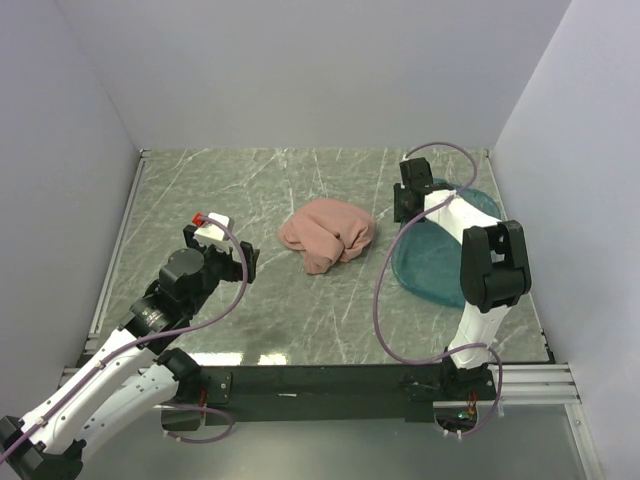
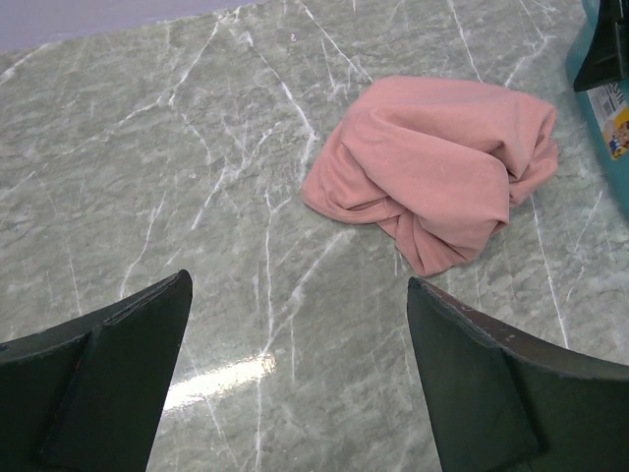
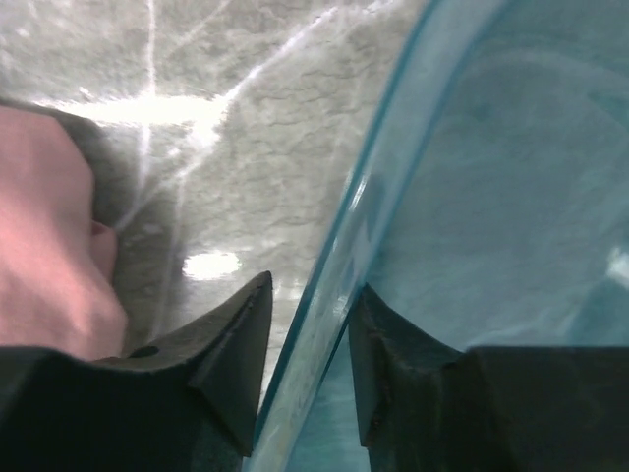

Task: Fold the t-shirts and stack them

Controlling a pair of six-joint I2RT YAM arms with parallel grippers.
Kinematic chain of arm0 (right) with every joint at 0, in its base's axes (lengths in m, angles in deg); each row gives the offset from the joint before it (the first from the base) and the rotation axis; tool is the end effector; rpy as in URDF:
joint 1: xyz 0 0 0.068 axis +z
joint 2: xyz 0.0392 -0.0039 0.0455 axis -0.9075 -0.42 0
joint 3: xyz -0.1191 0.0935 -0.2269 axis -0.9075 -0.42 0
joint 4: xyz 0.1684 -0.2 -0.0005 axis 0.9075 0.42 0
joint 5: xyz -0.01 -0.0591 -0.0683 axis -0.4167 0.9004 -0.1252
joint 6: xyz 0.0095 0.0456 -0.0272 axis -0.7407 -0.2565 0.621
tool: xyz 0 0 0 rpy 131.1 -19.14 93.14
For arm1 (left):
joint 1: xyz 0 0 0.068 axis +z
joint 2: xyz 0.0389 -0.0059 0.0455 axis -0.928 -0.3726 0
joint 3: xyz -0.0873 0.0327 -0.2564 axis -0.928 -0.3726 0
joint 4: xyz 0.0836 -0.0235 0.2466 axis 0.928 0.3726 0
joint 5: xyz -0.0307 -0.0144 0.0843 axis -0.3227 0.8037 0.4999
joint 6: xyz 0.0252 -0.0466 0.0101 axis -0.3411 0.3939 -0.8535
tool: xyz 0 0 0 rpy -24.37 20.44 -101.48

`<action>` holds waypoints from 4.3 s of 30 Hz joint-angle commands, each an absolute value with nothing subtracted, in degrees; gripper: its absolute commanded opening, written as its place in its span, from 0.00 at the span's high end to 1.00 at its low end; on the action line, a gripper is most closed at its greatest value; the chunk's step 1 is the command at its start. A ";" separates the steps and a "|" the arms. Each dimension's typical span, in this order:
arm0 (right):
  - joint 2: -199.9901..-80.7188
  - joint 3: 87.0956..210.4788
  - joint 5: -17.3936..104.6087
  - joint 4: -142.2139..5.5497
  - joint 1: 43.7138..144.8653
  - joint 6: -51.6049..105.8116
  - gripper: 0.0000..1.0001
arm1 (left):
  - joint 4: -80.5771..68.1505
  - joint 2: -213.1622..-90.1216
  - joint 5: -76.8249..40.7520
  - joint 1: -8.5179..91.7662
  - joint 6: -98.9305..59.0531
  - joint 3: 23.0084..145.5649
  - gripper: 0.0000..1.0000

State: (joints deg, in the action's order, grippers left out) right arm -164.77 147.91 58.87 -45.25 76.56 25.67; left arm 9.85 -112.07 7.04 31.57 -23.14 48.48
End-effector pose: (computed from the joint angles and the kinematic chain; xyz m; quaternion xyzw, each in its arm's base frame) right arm 0.3885 0.0735 0.2054 -0.0058 0.9503 -0.0104 0.3112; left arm 0.1310 -0.0843 0.3052 0.1011 0.7752 -0.1282 0.6102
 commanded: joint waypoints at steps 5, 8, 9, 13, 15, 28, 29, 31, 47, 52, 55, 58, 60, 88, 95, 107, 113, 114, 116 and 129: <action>-162.89 148.39 63.37 -46.77 76.41 42.15 0.63 | 7.23 -111.39 6.57 31.91 -23.52 49.82 0.04; -162.99 148.04 61.89 -47.13 75.45 47.60 0.64 | 7.32 -111.30 6.40 31.91 -23.52 49.82 0.04; -162.90 148.12 61.54 -47.13 75.10 48.93 0.64 | 7.32 -111.39 6.40 31.91 -23.52 49.74 0.04; -162.28 148.04 61.96 -49.23 73.69 55.61 0.64 | 7.32 -111.39 6.31 31.91 -23.43 49.73 0.04; -162.54 149.43 62.59 -50.82 72.29 56.15 0.64 | 7.23 -111.48 6.22 31.91 -23.52 49.73 0.04; -167.29 160.96 54.94 -47.57 65.43 61.07 0.50 | 7.23 -112.62 5.87 31.91 -23.52 49.65 0.04; -167.29 161.04 54.85 -47.40 65.43 61.25 0.48 | 7.23 -112.62 5.78 31.91 -23.52 49.65 0.04; -167.03 160.96 54.68 -47.31 65.43 61.34 0.42 | 7.05 -112.71 5.69 31.91 -23.52 49.65 0.04; -144.45 153.33 23.68 -38.01 68.68 64.24 0.19 | 5.12 -114.99 -4.58 31.91 -24.49 47.98 0.01; -132.53 144.19 6.00 -38.14 69.03 66.80 0.14 | 4.77 -117.36 -9.24 32.00 -22.73 48.59 0.01; -124.79 134.36 2.38 -43.50 68.77 63.20 0.04 | 4.86 -121.92 -11.09 32.61 -19.57 50.60 0.01; -118.10 128.19 0.54 -53.23 65.45 51.44 0.00 | 3.89 -125.18 -15.04 34.11 -12.99 52.89 0.01; -115.62 123.27 -6.09 -57.83 61.49 45.30 0.00 | 1.19 -128.00 -17.94 34.64 -7.02 53.34 0.01; -114.29 121.14 -8.78 -51.53 55.32 52.02 0.04 | -8.77 -148.39 -10.04 37.45 20.51 47.98 0.04; -114.82 120.88 -8.96 -51.53 55.32 52.02 0.04 | -8.68 -151.55 -9.95 38.76 19.20 49.47 0.09; -115.70 120.88 -9.22 -51.09 55.23 52.81 0.04 | -8.59 -155.77 -8.63 40.61 18.76 51.93 0.21; -115.96 120.79 -9.40 -51.09 55.23 52.81 0.04 | -9.82 -161.30 -8.54 41.49 18.67 55.09 0.26; -115.96 120.70 -9.31 -51.17 55.14 52.81 0.04 | -9.91 -162.44 -9.07 41.75 18.58 56.75 0.28; -115.88 120.79 -9.22 -51.17 55.14 52.90 0.04 | -9.74 -166.49 -9.25 42.37 17.97 58.78 0.37; -116.49 121.05 -9.57 -50.21 54.62 53.69 0.04 | -7.01 -180.83 -13.48 43.69 14.63 71.80 0.98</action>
